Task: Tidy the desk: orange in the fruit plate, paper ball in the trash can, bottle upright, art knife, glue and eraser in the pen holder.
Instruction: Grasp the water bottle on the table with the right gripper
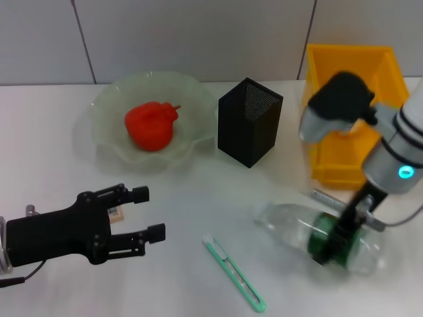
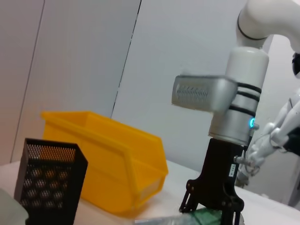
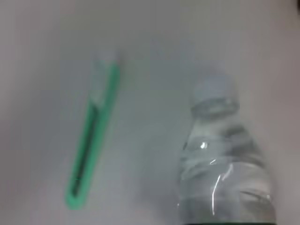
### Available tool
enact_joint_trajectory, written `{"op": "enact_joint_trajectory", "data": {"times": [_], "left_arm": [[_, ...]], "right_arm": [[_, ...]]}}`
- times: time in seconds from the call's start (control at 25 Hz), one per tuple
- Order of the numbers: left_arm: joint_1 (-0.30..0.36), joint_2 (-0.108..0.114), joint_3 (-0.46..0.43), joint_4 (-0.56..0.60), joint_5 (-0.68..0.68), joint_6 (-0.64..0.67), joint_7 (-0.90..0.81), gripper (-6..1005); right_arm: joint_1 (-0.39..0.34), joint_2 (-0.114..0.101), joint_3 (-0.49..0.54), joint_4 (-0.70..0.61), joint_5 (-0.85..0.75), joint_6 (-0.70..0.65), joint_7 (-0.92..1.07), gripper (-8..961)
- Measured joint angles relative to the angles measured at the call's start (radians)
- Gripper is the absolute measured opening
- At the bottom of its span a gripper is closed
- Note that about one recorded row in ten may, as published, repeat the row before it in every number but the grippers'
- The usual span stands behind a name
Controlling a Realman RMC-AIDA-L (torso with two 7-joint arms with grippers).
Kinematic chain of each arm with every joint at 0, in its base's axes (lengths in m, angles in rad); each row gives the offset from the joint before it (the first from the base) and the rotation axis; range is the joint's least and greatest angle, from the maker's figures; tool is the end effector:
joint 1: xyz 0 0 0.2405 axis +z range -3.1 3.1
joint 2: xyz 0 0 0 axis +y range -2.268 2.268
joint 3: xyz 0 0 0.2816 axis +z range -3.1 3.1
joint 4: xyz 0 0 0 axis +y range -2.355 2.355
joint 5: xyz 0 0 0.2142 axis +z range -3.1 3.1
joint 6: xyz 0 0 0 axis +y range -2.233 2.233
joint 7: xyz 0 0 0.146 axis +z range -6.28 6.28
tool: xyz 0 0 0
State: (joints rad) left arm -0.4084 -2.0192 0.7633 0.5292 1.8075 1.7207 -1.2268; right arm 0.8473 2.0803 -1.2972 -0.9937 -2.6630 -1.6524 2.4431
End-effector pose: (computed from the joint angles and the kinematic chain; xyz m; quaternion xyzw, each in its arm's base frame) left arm -0.3064 0.2942 -0.0042 -0.9203 -0.1988 -0.3221 0.0987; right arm 0.1918 0.3886 -0.0364 -0.9117 0.3109 -0.2587 0.0723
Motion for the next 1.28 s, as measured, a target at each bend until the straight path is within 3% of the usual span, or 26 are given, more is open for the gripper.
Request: {"op": "enact_joint_trajectory", "data": {"times": [0.12,0.2,0.52,0.68,0.96,1.16,1.28], "left_arm": [[-0.001,-0.006,-0.027,-0.004,-0.001,0.018,0.000,813],[-0.001,-0.026,-0.074,-0.003,-0.016,0.037,0.000,812],[-0.013,-0.042,-0.108,-0.072,-0.160,0.056,-0.003,811],[-0.042,-0.044,-0.108,-0.131,-0.204,0.053,-0.002,810],[-0.043,-0.038,-0.116,-0.126,-0.211,0.078,-0.009,809],[-0.041,-0.036,-0.115,-0.121,-0.211,0.085,-0.001,808],[-0.041,-0.037,-0.115,-0.118,-0.211,0.079,0.005,807]], "right_arm": [[-0.032,-0.001,0.046,-0.080,0.065,-0.011,-0.045,756],[-0.087,-0.001,0.120,-0.158,0.191,-0.006,-0.140,755],[-0.199,-0.002,0.268,-0.122,0.538,0.059,-0.502,750],[-0.211,-0.004,0.324,0.018,0.691,0.099,-0.723,584],[-0.198,-0.012,0.326,0.007,0.690,0.073,-0.741,383],[-0.201,-0.013,0.322,0.004,0.689,0.074,-0.744,156],[-0.197,-0.013,0.322,0.001,0.688,0.071,-0.746,157]]}}
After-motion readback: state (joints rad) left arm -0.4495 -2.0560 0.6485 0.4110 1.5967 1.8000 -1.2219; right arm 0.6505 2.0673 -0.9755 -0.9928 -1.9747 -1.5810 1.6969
